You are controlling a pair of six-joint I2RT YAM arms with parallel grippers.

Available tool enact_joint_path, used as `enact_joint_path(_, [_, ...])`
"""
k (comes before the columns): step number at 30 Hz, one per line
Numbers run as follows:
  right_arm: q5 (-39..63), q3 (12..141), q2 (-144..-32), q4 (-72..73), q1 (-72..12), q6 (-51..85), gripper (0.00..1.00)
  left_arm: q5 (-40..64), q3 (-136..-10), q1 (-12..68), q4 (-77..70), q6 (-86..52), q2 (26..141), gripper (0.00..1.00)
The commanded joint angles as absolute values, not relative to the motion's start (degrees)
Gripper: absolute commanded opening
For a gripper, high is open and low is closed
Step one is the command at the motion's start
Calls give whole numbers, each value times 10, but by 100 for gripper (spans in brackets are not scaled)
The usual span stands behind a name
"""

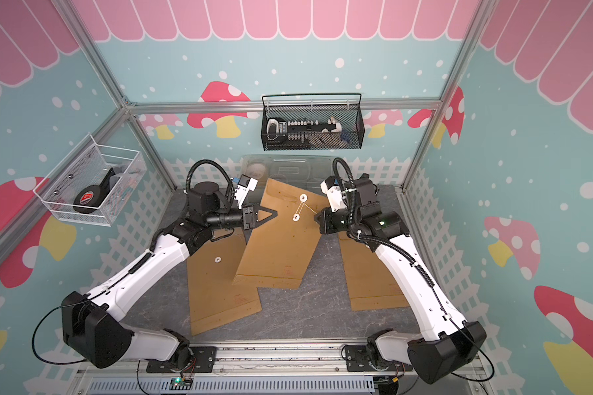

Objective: Close the mouth of the file bag
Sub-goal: Close the file bag.

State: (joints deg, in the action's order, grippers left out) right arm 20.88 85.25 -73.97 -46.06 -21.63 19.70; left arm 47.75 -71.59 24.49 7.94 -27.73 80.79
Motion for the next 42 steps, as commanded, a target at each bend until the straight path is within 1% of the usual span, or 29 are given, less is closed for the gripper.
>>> enact_joint_path(1, [169, 894, -745, -552, -212, 163, 0, 481, -738, 243, 83, -264, 797, 0])
enact_joint_path(4, [106, 931, -777, -592, -209, 142, 0, 487, -739, 246, 81, -262, 797, 0])
enact_joint_path(10, [63, 1003, -829, -610, -209, 133, 0, 496, -738, 260, 89, -254, 792, 0])
enact_joint_path(14, [59, 1042, -851, -624, -210, 125, 0, 494, -735, 265, 93, -250, 793, 0])
enact_joint_path(24, [48, 1070, -875, -625, -219, 121, 0, 496, -742, 270, 95, -246, 799, 0])
enact_joint_path(34, [7, 1209, -947, -691, -255, 97, 0, 491, -743, 284, 108, -230, 811, 0])
enact_joint_path(42, [-42, 1303, -990, -753, -309, 85, 0, 481, -743, 282, 108, -231, 814, 0])
